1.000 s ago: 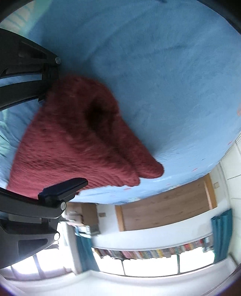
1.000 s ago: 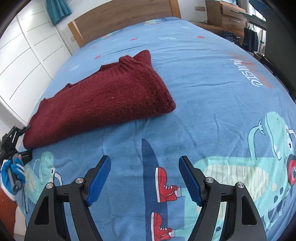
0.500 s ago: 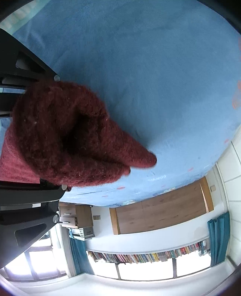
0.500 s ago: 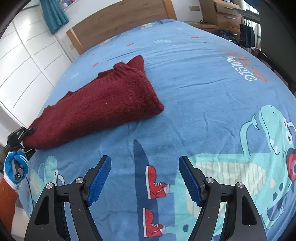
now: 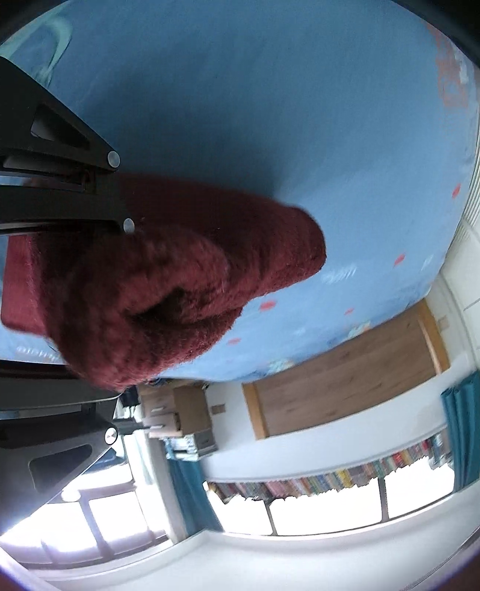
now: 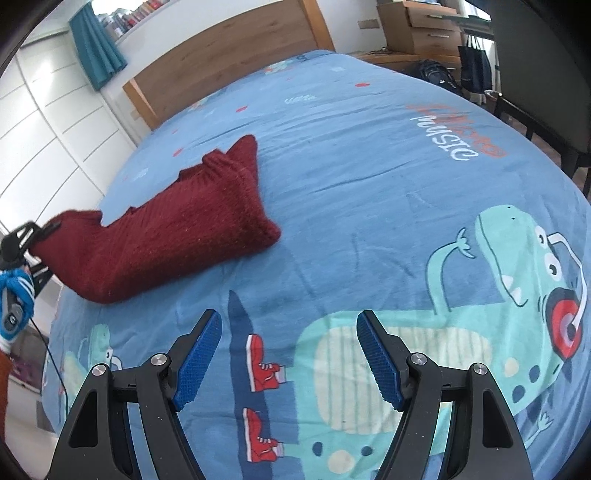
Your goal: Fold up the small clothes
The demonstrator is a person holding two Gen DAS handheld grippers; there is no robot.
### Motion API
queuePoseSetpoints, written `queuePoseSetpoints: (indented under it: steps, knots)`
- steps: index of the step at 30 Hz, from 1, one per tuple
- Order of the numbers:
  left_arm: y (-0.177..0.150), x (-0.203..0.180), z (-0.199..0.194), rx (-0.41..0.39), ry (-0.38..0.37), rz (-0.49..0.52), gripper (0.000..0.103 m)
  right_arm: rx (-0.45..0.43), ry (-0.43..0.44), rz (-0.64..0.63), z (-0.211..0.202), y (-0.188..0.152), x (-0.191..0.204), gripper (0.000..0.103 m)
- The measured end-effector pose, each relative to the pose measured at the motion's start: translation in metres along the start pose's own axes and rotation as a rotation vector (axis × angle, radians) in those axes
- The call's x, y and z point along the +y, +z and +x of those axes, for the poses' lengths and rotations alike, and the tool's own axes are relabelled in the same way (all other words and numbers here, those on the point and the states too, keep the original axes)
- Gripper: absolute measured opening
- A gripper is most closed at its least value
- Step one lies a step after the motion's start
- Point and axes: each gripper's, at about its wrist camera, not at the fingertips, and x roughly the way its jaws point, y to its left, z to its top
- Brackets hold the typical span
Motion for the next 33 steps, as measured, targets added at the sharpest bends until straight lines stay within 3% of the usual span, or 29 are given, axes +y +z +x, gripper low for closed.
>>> queuePoseSetpoints:
  steps: [6,11,21,29,33]
  knots:
    - [-0.023,-0.057,0.039,0.076,-0.069,0.064,0.025,-0.014,-0.006,0.025,-0.006,-0.001,-0.017,0.077]
    - [-0.061,-0.097,0.085,0.180,-0.085,0.140,0.025,-0.023,-0.021,0.044,-0.013,-0.004,-0.031,0.077]
    - [-0.147,-0.116,0.157,0.351,0.040,0.322,0.025,-0.026,-0.044,0.089,-0.022,-0.013,-0.060,0.077]
    - [-0.195,-0.144,0.158,0.363,0.009,0.450,0.025,-0.021,-0.037,0.109,-0.020,-0.018,-0.068,0.077]
    - [-0.236,-0.132,0.177,0.425,0.138,0.635,0.025,-0.021,-0.037,0.118,-0.021,-0.021,-0.072,0.077]
